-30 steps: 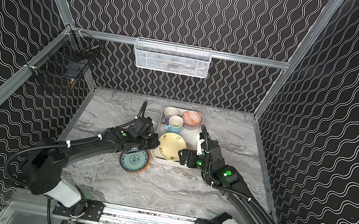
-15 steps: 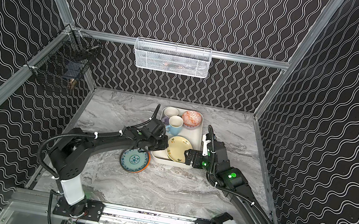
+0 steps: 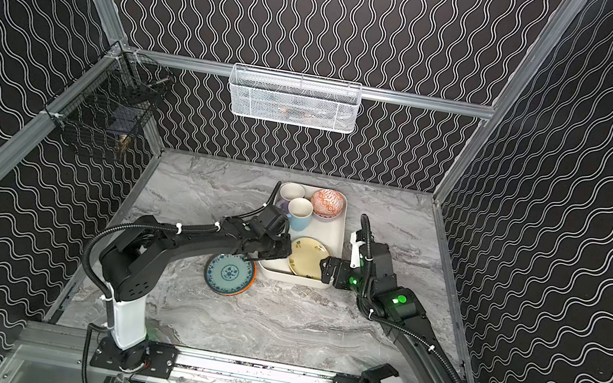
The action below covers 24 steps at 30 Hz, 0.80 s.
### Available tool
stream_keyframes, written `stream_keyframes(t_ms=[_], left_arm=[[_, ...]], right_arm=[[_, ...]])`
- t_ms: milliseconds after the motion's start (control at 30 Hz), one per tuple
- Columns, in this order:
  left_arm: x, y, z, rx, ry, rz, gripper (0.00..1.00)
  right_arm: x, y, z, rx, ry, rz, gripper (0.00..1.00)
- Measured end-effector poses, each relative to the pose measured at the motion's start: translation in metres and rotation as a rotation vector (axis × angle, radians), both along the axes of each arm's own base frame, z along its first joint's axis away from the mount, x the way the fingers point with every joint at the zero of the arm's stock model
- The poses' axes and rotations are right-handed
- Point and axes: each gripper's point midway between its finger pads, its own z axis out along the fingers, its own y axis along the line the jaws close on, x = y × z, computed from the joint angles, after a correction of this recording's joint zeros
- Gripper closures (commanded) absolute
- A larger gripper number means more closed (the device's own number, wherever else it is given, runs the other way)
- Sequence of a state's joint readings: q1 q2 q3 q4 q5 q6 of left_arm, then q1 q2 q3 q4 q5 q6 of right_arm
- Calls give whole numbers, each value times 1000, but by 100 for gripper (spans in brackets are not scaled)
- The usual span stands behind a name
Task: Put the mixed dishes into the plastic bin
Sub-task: 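Open the left gripper to release the cream plate in the bin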
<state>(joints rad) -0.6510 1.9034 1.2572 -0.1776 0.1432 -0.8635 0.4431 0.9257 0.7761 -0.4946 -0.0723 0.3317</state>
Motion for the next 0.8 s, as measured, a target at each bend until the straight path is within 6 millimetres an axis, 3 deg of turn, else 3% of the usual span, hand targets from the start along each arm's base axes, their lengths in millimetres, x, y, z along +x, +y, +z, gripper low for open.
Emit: stream_keyframes(t_ms=[67,133,400,600,800], left_arm=[[1,-3,1,0,0,-7,73],[3,-6,3,1,-4,-13,59],[1,-7,-4,31,11,-30,59],[2,-1,-2,55,2,-16,68],[3,-1,-6,70,1,-21,85]], right_arm=[[-1,2,-2,3,9,10,0],[0,1,-3,9,18,10,1],[4,-6,-3,6,17,-18,0],[5,-6,-5,5,21,-21,1],[5,-7,-5,6,23,-23,0]])
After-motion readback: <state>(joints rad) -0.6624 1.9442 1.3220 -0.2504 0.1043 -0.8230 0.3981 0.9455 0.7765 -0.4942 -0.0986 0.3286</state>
